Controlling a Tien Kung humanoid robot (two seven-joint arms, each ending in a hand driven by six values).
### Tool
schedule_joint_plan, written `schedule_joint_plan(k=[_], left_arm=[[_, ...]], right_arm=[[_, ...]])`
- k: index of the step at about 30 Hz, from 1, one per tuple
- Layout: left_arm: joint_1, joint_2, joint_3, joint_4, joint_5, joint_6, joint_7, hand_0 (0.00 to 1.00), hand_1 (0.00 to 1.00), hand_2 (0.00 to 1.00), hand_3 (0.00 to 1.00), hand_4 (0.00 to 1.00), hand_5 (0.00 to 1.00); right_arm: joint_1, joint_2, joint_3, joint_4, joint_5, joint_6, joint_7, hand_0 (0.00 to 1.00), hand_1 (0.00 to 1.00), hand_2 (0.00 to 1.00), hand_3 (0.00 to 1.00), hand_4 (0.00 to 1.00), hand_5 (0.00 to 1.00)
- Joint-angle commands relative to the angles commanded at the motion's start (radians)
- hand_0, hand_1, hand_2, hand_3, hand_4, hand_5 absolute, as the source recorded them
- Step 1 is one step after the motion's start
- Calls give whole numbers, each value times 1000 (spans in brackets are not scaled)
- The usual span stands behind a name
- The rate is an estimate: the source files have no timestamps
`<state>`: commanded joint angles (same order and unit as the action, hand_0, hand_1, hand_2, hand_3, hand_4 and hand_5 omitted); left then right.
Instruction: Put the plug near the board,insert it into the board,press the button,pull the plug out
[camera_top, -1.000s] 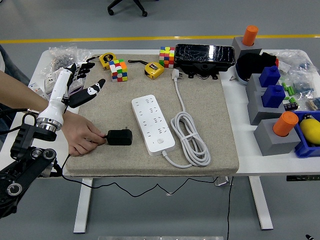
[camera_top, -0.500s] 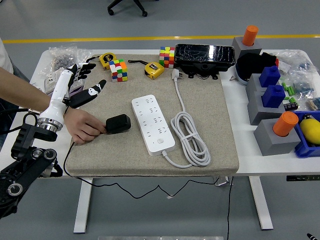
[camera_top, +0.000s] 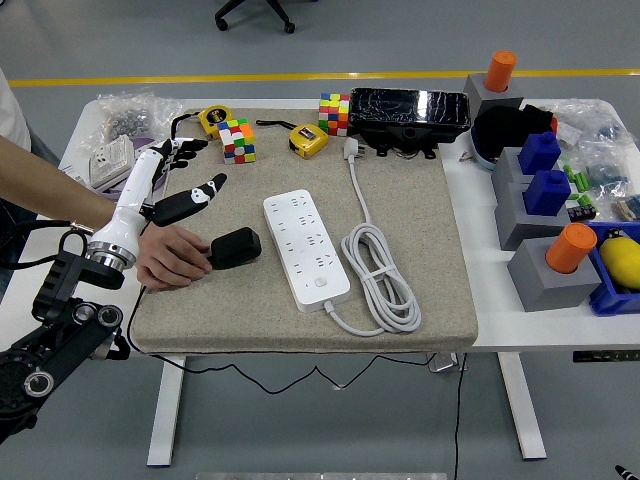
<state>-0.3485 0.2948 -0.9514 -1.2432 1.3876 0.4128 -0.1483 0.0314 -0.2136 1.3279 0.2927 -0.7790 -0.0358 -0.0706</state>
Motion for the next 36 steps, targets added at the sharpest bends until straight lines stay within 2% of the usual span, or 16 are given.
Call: schedule_joint_plan(k=[4, 5, 6, 10, 11, 16, 17, 22, 23, 28, 29, 34, 35, 36], left_arm=[[-13, 2, 53, 18, 56, 3, 2, 756, 777, 795, 723, 809, 323], [-16, 2, 64, 23, 79, 4, 5, 811, 803, 803, 757, 829, 310], [-18, 2, 72, 27, 97, 3, 9, 811, 803, 803, 757, 829, 310], [-37, 0, 115, 63, 189, -10, 40, 811, 803, 803, 757, 829, 310], [-45, -1, 127, 75, 205, -13, 46, 845, 836, 825, 813, 883, 299], [-78, -8, 173, 123, 252, -34, 83, 845, 836, 825, 813, 883, 299], [-83, -9, 180, 131, 261, -38, 89, 855, 842, 818, 814, 965, 267], [-96, -14, 205, 163, 295, -55, 118, 855, 842, 818, 814, 965, 267], [-97, -14, 210, 169, 297, -54, 120, 866, 840, 793, 785, 969, 229], [-106, -16, 233, 195, 300, -39, 123, 866, 840, 793, 785, 969, 229], [-106, -17, 235, 197, 299, -37, 122, 842, 796, 756, 727, 939, 194], [-111, -23, 241, 217, 312, -16, 143, 842, 796, 756, 727, 939, 194], [-112, -25, 242, 221, 317, -17, 151, 795, 748, 722, 630, 893, 176], [-114, -26, 243, 225, 318, -18, 158, 795, 748, 722, 630, 893, 176]], right_arm=[[-1, 1, -1, -1, 0, 0, 0, 525, 628, 617, 550, 889, 414], [-1, 1, -1, -1, 0, 0, 0, 525, 627, 614, 548, 886, 412], [-1, 1, -2, -1, 0, 0, 0, 525, 627, 614, 548, 886, 412], [-2, 0, -6, -1, 2, 1, 0, 525, 627, 614, 548, 886, 412], [-1, -1, -7, -1, 2, 0, 0, 525, 627, 614, 548, 885, 411], [3, -2, -10, -1, 4, 0, 1, 525, 627, 614, 548, 885, 411], [4, -3, -11, -1, 4, 0, 1, 525, 627, 614, 548, 885, 410], [6, -5, -14, -1, 6, 0, 1, 525, 627, 614, 548, 885, 410], [5, -6, -15, -1, 6, 0, 1, 524, 627, 613, 547, 885, 410], [4, -6, -18, -1, 7, 0, 1, 524, 627, 613, 547, 885, 410], [4, -6, -19, -1, 7, 0, 1, 525, 627, 612, 548, 885, 408], [3, -9, -22, 0, 7, -1, 1, 525, 627, 612, 548, 885, 408], [4, -9, -22, 1, 7, -1, 1, 523, 627, 612, 547, 884, 407], [4, -9, -21, 1, 7, -1, 1, 523, 627, 612, 547, 884, 407]])
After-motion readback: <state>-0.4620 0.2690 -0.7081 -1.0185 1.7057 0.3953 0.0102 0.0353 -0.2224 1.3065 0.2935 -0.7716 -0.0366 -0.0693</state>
